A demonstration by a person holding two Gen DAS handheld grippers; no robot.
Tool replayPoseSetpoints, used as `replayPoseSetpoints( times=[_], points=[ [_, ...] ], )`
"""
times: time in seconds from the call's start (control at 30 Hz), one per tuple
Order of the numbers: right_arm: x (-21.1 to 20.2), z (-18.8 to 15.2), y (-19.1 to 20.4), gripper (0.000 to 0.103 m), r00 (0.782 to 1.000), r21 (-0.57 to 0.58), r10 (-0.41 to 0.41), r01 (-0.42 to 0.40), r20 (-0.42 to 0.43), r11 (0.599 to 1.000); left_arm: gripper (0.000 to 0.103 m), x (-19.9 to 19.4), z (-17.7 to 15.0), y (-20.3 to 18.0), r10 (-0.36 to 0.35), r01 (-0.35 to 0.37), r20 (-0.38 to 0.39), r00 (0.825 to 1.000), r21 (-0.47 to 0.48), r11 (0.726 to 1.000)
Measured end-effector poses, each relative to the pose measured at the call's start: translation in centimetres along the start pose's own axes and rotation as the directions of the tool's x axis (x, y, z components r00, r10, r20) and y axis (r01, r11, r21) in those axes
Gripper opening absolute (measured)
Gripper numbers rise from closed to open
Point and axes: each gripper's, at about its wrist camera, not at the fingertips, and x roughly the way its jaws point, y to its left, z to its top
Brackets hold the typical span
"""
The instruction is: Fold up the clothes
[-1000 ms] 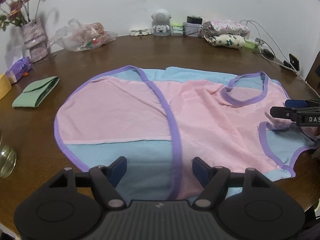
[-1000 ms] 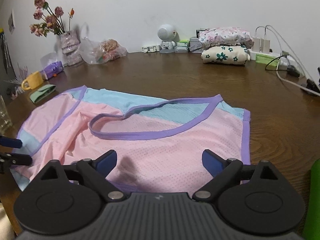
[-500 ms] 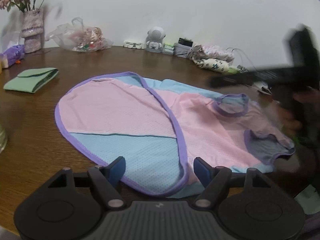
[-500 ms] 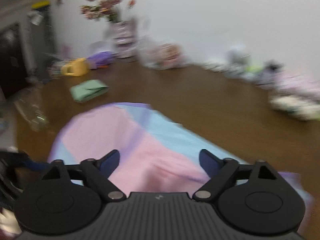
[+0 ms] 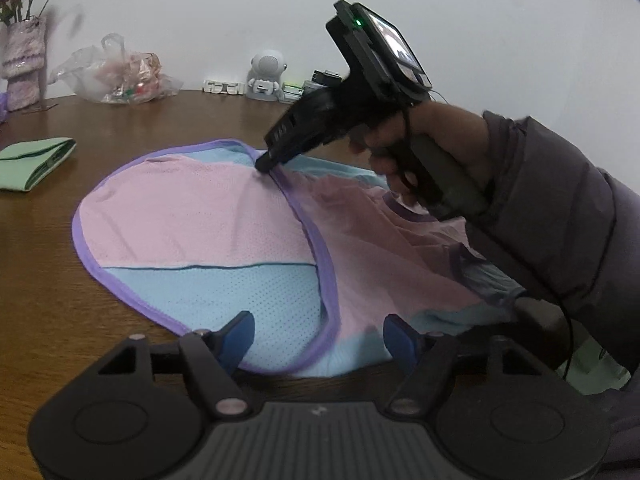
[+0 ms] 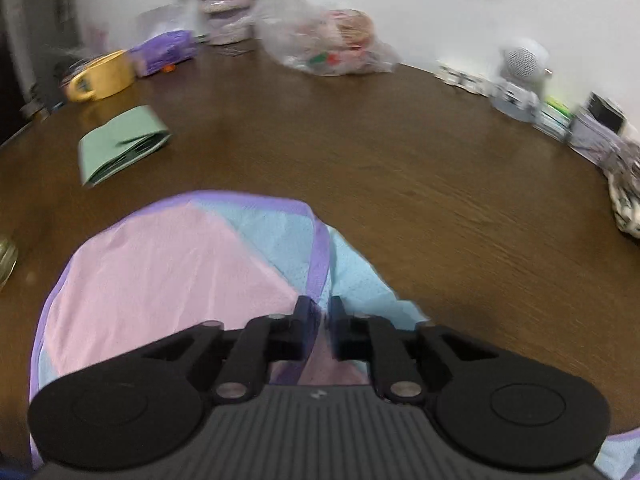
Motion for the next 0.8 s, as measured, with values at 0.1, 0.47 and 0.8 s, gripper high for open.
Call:
replayPoseSetpoints(
  times=[0.1, 0.47, 0.8],
  points=[
    [1.1, 0.7, -0.3, 0.009, 1.000, 0.026, -0.026, 0.026, -0.003, 0.999, 0.069, 0.1, 0.2, -0.4, 0.013, -0.012, -0.018, 1.000, 0.042, 0.999],
    [-6.6, -1.8, -2.5, 0.053, 0.995, -0.014, -0.030, 0.032, 0.100, 0.999, 0.025, 1.4, 2.4, 1.3, 0.011, -0.013, -0.033, 0.999, -0.067, 0.998],
    [-14.3, -15.5, -8.2, 0.041, 0.993, 0.084, -0.114, 0.113, 0.010, 0.990, 0.001, 0.3, 2.2, 2.5, 0.104, -0.108, -0.043, 0.994, -0.101, 0.989]
  ],
)
